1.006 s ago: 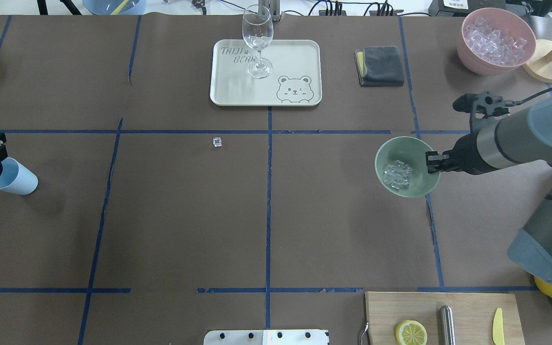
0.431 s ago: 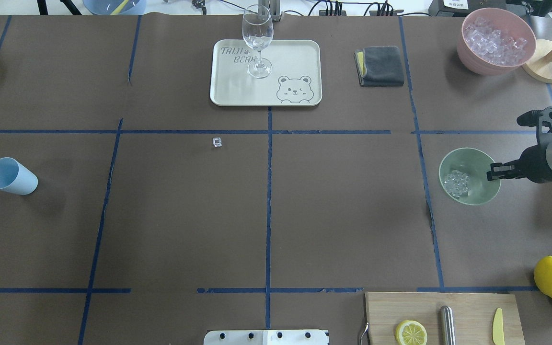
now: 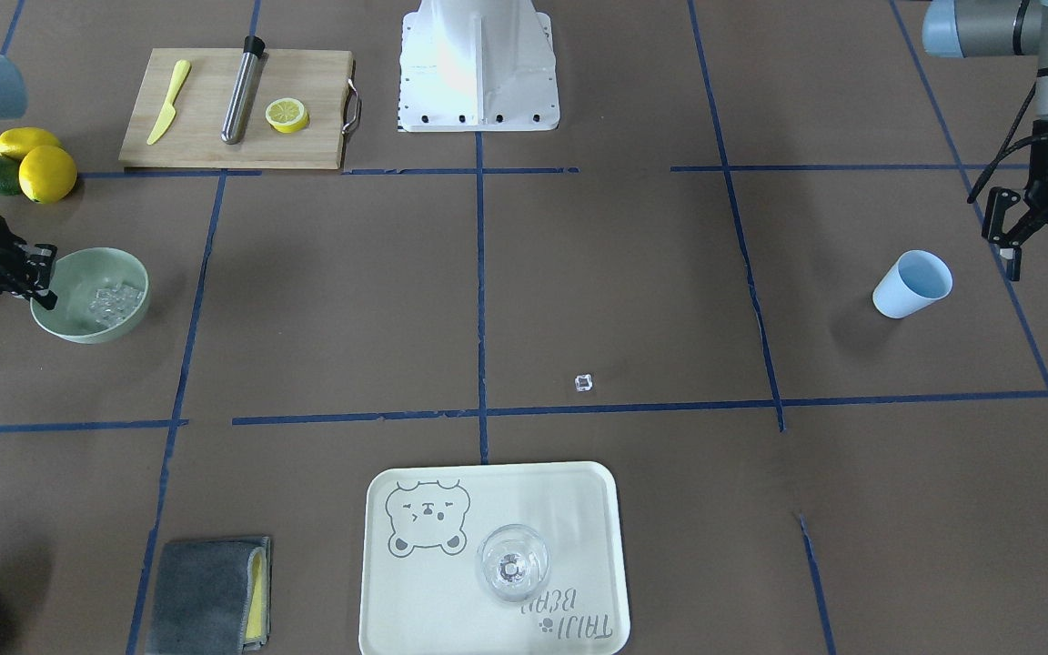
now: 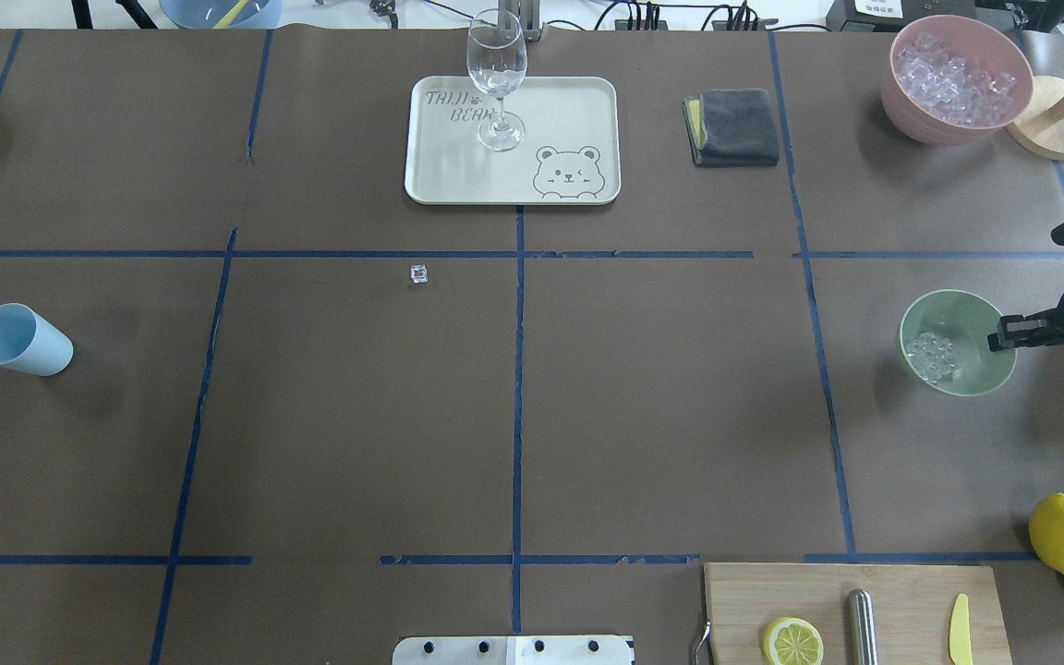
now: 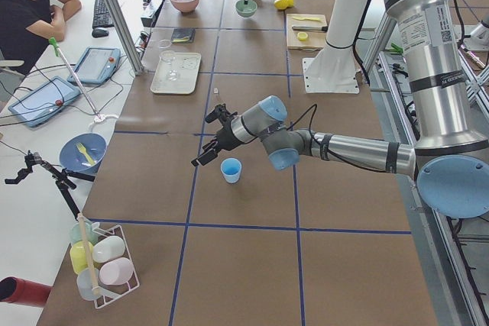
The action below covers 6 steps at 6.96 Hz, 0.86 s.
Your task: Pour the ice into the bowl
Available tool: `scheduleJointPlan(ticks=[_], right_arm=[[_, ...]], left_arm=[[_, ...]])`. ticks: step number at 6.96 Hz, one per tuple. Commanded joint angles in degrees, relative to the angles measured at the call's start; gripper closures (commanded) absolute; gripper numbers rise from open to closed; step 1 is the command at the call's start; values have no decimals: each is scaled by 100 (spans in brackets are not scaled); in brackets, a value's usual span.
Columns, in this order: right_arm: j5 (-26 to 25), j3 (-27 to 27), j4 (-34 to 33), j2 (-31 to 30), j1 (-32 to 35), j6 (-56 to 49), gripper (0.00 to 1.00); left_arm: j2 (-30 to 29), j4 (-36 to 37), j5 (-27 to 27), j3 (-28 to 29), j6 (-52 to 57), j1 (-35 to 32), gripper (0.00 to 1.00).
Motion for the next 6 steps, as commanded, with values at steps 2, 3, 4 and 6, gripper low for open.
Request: scheduleJointPlan(ticks=[2, 3, 4, 6], right_arm=[[63, -12, -288, -211, 580, -1065, 0], [80, 40, -934, -185, 1043, -2046, 0], [89, 57, -1672, -115, 1517, -3248, 0], [237, 110, -3428, 533, 2458, -5140, 0]], left_arm=[[-17, 219, -308, 215, 595, -333, 0], [-400, 943, -1042, 215, 1015, -884, 0], [-787, 1803, -1798, 215, 1498, -1403, 0], [-1193, 3053, -2697, 224, 2046, -1942, 0]])
